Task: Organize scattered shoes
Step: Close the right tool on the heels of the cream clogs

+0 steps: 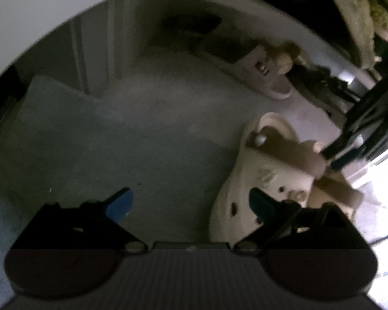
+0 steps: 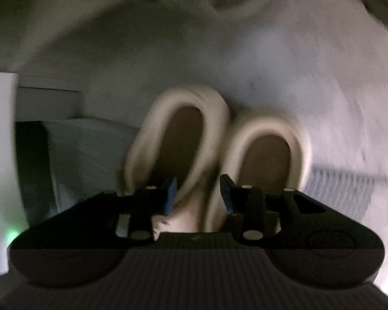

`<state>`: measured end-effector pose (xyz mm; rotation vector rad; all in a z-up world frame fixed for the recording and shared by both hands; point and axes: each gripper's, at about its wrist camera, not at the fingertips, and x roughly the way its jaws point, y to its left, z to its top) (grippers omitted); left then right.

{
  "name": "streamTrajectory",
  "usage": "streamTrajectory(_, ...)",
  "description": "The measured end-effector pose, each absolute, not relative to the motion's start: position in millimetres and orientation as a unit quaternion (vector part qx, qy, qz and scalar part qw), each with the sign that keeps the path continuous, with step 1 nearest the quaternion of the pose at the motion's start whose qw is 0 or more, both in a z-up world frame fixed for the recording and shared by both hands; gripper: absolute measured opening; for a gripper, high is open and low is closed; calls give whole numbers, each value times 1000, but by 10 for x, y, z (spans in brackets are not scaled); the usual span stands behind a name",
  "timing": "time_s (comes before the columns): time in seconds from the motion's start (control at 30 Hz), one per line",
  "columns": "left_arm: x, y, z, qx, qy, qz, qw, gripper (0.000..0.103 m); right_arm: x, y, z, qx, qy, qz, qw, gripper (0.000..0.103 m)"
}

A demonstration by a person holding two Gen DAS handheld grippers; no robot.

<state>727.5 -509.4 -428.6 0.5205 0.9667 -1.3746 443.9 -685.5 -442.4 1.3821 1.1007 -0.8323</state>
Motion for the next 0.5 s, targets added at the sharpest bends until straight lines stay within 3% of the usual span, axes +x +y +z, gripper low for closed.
streamTrajectory(0.37, 7442, -4987, -4191, 195, 439, -583, 655, 97, 4402, -6838, -4616, 652, 444, -414, 455, 39)
streamTrajectory(0.43, 7477, -4977, -4190, 191, 444, -579, 656, 97, 4325, -6858, -4554, 658, 442, -411, 451, 51)
streamTrajectory(0.47, 7489, -4978, -4191, 190, 446, -579, 655, 97, 4293, -6869, -4489, 653, 442, -414, 454, 63)
streamTrajectory(0.5, 7494, -4980, -4188, 190, 446, -579, 656, 97, 4261, -6871, -4458, 658, 435, -413, 456, 85)
